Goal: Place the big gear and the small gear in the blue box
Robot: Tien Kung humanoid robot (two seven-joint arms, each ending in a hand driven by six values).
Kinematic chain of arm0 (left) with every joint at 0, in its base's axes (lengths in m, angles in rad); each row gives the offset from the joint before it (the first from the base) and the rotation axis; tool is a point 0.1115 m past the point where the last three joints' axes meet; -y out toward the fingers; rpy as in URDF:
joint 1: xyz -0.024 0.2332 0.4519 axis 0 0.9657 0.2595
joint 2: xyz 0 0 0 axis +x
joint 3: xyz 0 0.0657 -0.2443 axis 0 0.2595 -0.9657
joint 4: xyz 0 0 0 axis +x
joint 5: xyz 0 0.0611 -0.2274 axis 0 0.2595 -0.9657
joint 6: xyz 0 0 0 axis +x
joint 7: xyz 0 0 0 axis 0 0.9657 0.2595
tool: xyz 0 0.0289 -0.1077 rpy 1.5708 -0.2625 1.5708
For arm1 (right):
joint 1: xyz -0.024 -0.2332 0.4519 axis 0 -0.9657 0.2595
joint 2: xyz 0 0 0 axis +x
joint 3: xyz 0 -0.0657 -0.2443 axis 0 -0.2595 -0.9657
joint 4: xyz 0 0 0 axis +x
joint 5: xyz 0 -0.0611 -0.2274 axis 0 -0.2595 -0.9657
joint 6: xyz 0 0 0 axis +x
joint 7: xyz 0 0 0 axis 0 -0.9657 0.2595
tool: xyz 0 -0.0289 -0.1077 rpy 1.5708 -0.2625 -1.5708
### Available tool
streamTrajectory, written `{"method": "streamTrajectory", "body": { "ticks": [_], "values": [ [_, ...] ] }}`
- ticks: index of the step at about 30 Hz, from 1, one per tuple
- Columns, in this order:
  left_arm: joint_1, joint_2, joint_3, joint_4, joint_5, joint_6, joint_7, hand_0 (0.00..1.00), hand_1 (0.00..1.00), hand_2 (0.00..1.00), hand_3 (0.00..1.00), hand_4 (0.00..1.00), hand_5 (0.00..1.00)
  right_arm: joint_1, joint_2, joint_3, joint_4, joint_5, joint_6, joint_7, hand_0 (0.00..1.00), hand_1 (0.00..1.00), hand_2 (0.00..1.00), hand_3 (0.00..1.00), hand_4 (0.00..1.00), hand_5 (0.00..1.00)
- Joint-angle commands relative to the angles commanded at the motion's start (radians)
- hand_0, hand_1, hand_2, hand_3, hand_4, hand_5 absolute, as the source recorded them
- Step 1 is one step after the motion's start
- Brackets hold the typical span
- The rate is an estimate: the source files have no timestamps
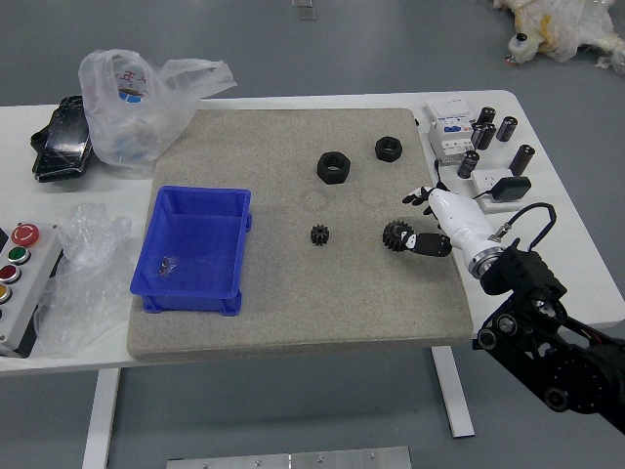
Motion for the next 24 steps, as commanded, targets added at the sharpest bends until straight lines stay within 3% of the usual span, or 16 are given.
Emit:
{"method": "streamTrajectory", "body": {
  "ticks": [22, 23, 24],
  "values": [
    [-0.003, 0.0, -0.006, -0.001, 0.006, 0.0, 0.002, 0.636, 0.644, 0.609, 0.708, 0.632, 0.25, 0.109, 0.023, -0.16, -0.12, 0.06, -0.007, 0.018, 0.372, 0.6, 0.753, 0.745, 0.724, 0.257],
    [-0.003, 0.0, -0.007, -0.002, 0.007, 0.0, 0.003, 0.636, 0.644, 0.609, 0.711, 0.632, 0.25, 0.111, 0.021, -0.162, -0.123, 0.061, -0.007, 0.017, 0.367, 0.585, 0.73, 0.706, 0.533, 0.173],
    [-0.003, 0.0, -0.008, -0.002, 0.008, -0.001, 0.003, 0.636, 0.644, 0.609, 0.711, 0.632, 0.25, 0.113, 0.019, -0.164, -0.126, 0.062, -0.006, 0.016, 0.367, 0.585, 0.73, 0.706, 0.533, 0.173]
  ]
}}
